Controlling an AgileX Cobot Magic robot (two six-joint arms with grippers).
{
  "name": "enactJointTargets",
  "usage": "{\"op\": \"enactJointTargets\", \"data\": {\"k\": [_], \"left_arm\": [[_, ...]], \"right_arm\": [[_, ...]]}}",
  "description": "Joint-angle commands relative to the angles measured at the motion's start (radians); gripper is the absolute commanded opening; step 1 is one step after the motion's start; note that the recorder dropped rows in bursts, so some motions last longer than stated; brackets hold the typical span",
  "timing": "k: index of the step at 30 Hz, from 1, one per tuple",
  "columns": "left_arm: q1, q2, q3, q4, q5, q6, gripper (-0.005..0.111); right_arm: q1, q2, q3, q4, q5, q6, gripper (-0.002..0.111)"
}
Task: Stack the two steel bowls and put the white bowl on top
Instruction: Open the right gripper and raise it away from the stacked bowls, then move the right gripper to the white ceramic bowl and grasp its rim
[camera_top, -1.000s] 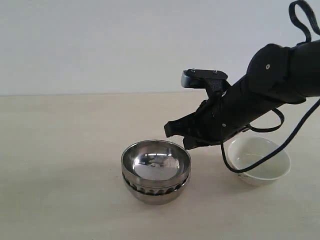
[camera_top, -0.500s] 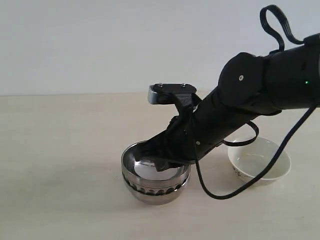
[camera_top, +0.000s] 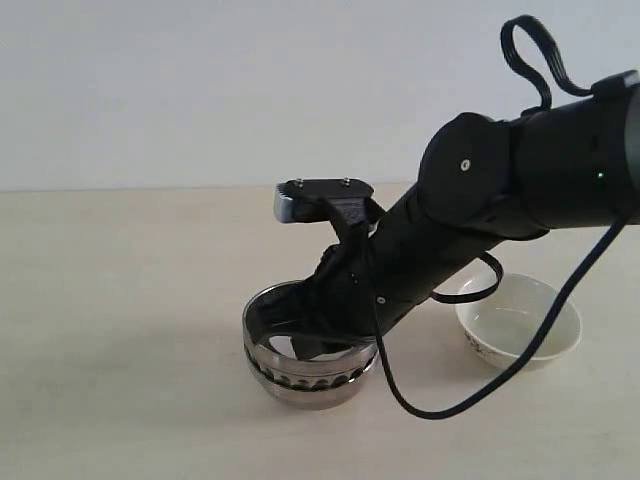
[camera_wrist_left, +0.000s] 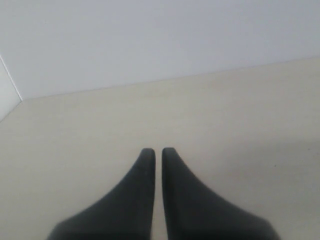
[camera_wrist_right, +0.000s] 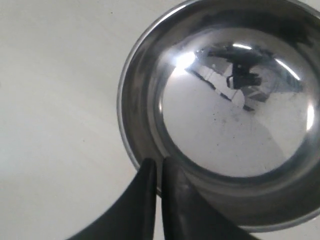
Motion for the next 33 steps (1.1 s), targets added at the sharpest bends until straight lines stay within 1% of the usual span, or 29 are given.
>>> {"op": "enactJointTargets", "data": {"k": [1, 5, 11, 17, 20, 29, 31, 33], "left_arm": [[0.003, -0.004, 0.003, -0.008, -0.008, -0.010, 0.004], [0.003, -0.004, 0.003, -0.008, -0.008, -0.010, 0.004], [0.003, -0.004, 0.003, -0.008, -0.008, -0.010, 0.004], [0.003, -0.004, 0.003, -0.008, -0.008, -0.010, 0.004], [0.003, -0.004, 0.003, -0.008, -0.008, -0.010, 0.004], [0.003, -0.004, 0.003, -0.008, -0.008, -0.010, 0.004], [0.003, -0.004, 0.003, -0.008, -0.008, -0.010, 0.004], [0.003, -0.004, 0.003, -0.008, -0.008, -0.010, 0.004]], "right_arm": [[0.005, -0.014, 0.001, -0.004, 0.017, -0.016, 0.000], [0.040, -0.014, 0.041, -0.005, -0.042, -0.016, 0.000], [0.040, -0.024, 0.060, -0.016, -0.079, -0.019, 0.000], [0.025, -0.110, 0.056, -0.016, -0.095, -0.019, 0.000], [-0.043, -0.158, 0.056, -0.016, -0.074, -0.004, 0.000], [-0.352, -0.202, 0.056, -0.028, 0.058, 0.030, 0.000], [-0.410, -0.202, 0.056, -0.056, 0.073, 0.040, 0.004], [-0.453, -0.202, 0.056, -0.102, 0.087, 0.064, 0.014]]}}
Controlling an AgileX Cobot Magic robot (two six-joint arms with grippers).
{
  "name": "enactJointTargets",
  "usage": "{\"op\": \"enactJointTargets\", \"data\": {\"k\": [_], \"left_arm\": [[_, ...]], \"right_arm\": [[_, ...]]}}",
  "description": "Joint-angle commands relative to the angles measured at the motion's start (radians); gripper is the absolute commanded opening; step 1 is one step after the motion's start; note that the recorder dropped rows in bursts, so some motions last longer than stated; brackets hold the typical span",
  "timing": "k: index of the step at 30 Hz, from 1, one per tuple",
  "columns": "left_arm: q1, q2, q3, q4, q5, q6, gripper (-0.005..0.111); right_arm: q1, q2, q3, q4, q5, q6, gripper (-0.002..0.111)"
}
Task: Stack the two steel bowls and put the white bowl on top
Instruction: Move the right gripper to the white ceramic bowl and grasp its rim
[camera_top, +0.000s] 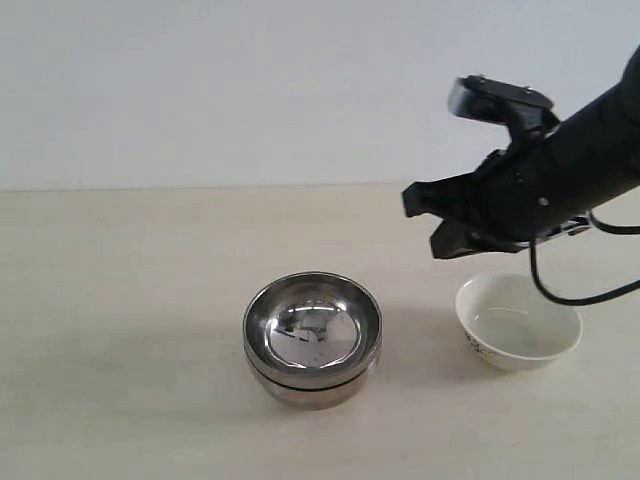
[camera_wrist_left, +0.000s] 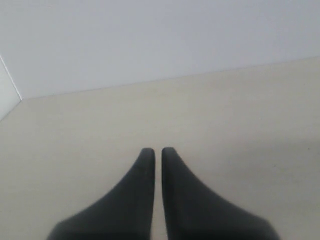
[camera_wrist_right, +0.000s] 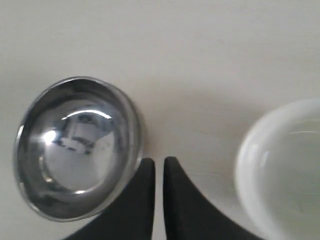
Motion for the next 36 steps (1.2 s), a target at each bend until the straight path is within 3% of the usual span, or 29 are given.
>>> {"op": "enactJointTargets", "data": {"k": [1, 5, 7, 15, 22, 31, 33, 35, 36], "left_arm": [[0.003, -0.004, 0.003, -0.008, -0.008, -0.010, 0.004], [0.003, -0.004, 0.003, -0.008, -0.008, -0.010, 0.004], [0.003, -0.004, 0.003, -0.008, -0.008, -0.010, 0.004], [0.003, -0.004, 0.003, -0.008, -0.006, -0.010, 0.004], [0.003, -0.004, 0.003, -0.008, -0.008, -0.010, 0.004], [0.003, -0.004, 0.003, -0.008, -0.008, -0.010, 0.004], [0.003, -0.004, 0.003, -0.008, -0.008, -0.010, 0.004], [0.003, -0.004, 0.003, -0.008, -0.008, -0.010, 0.004], [0.003, -0.004, 0.003, -0.008, -0.008, -0.010, 0.004]], "right_arm": [[-0.093, -0.012, 0.001, -0.094, 0.035, 0.048, 0.019], [-0.128, -0.008, 0.001, -0.235, 0.037, 0.148, 0.042], [-0.136, 0.000, 0.001, -0.301, 0.039, 0.215, 0.046], [-0.136, 0.081, 0.001, -0.430, 0.019, 0.323, 0.046], [-0.255, 0.187, 0.001, -0.400, 0.017, 0.256, 0.046], [-0.257, 0.299, 0.001, -0.324, -0.050, 0.203, 0.046], [-0.257, 0.329, 0.001, -0.320, -0.052, 0.203, 0.043], [-0.257, 0.341, 0.001, -0.320, -0.060, 0.203, 0.025], [-0.257, 0.342, 0.001, -0.320, -0.067, 0.203, 0.009]]}}
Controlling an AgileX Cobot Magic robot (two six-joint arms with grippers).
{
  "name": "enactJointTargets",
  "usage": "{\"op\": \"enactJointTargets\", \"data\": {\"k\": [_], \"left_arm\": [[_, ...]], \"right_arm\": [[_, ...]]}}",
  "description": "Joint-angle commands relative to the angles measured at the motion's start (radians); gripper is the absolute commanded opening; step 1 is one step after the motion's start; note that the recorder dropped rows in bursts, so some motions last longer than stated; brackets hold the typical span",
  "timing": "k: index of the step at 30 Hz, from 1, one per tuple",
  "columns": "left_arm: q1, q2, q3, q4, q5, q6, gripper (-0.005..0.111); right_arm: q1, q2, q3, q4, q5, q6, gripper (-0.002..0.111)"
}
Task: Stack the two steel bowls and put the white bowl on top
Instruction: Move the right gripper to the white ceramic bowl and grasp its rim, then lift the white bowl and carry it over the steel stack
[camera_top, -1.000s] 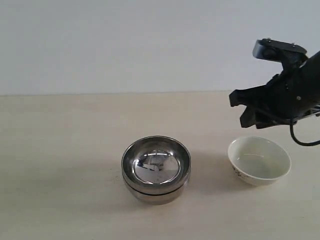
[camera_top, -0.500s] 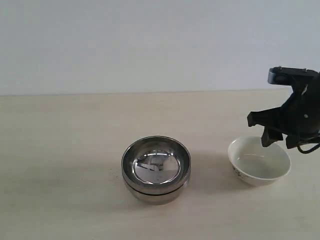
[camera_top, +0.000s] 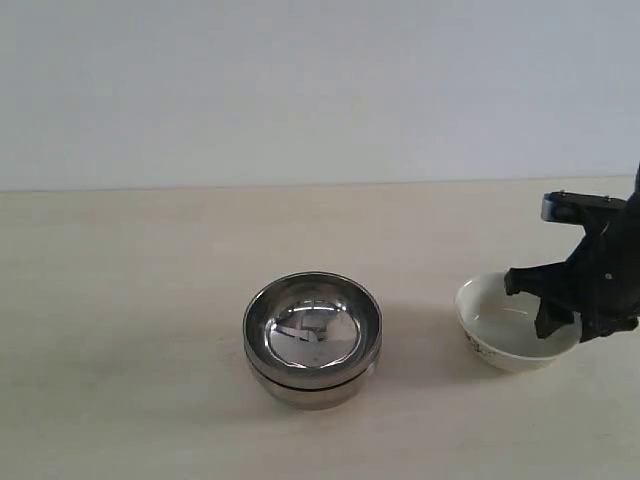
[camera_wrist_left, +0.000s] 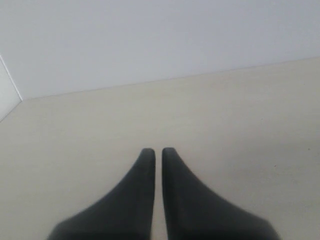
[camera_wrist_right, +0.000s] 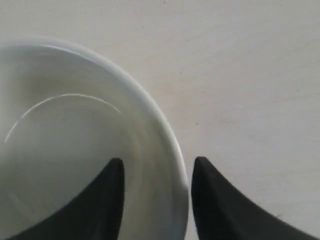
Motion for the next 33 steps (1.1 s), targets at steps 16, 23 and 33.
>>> {"op": "enactJointTargets", "data": {"k": [16, 23, 33], "left_arm": [[0.003, -0.004, 0.003, -0.008, -0.008, -0.010, 0.004], [0.003, -0.004, 0.003, -0.008, -0.008, -0.010, 0.004], [0.003, -0.004, 0.003, -0.008, -0.008, -0.010, 0.004]], "right_arm": [[-0.004, -0.161, 0.001, 0.322, 0.062, -0.225, 0.000], [0.009, -0.280, 0.001, 0.454, 0.135, -0.280, 0.000], [0.201, -0.327, 0.001, 0.531, 0.095, -0.286, 0.000]]}}
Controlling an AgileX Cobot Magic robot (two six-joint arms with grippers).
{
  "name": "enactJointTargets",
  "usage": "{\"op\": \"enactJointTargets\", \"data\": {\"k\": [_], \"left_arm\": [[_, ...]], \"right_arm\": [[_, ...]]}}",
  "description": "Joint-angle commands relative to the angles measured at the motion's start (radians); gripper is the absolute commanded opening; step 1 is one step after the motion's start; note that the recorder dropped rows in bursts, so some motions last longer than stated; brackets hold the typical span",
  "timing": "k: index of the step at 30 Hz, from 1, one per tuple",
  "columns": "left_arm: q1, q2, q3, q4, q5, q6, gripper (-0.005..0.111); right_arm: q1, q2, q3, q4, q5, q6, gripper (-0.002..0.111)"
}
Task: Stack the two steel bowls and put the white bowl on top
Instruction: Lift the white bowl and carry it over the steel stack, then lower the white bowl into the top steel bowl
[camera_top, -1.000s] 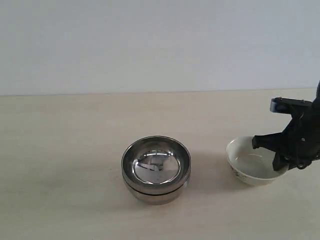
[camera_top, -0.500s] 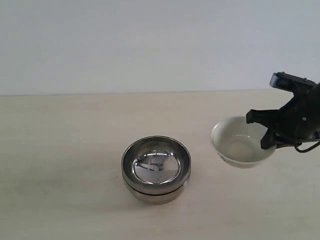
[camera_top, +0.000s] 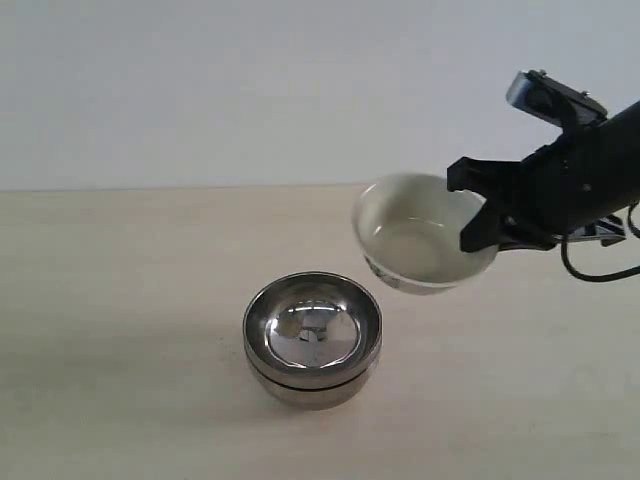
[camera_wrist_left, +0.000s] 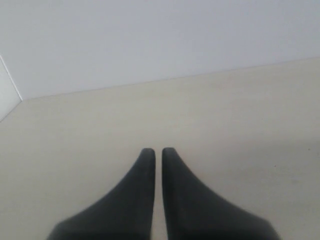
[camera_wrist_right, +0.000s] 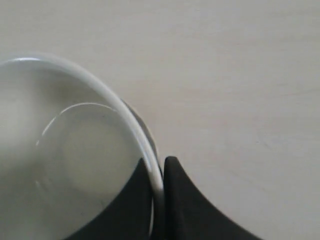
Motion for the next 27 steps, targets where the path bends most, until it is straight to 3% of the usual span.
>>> {"op": "enactJointTargets", "data": {"k": [1, 12, 27], "left_arm": [[0.003, -0.004, 0.003, -0.008, -0.008, -0.010, 0.004], [0.003, -0.004, 0.003, -0.008, -0.008, -0.010, 0.004], [0.003, -0.004, 0.003, -0.008, -0.008, -0.010, 0.004]], "right_arm": [[0.093, -0.008, 0.001, 0.046, -0.043, -0.009, 0.000], [0.244, 0.029, 0.001, 0.078, -0.102, 0.023, 0.000], [0.280, 0.128, 0.001, 0.083, -0.139, 0.030, 0.000]]}}
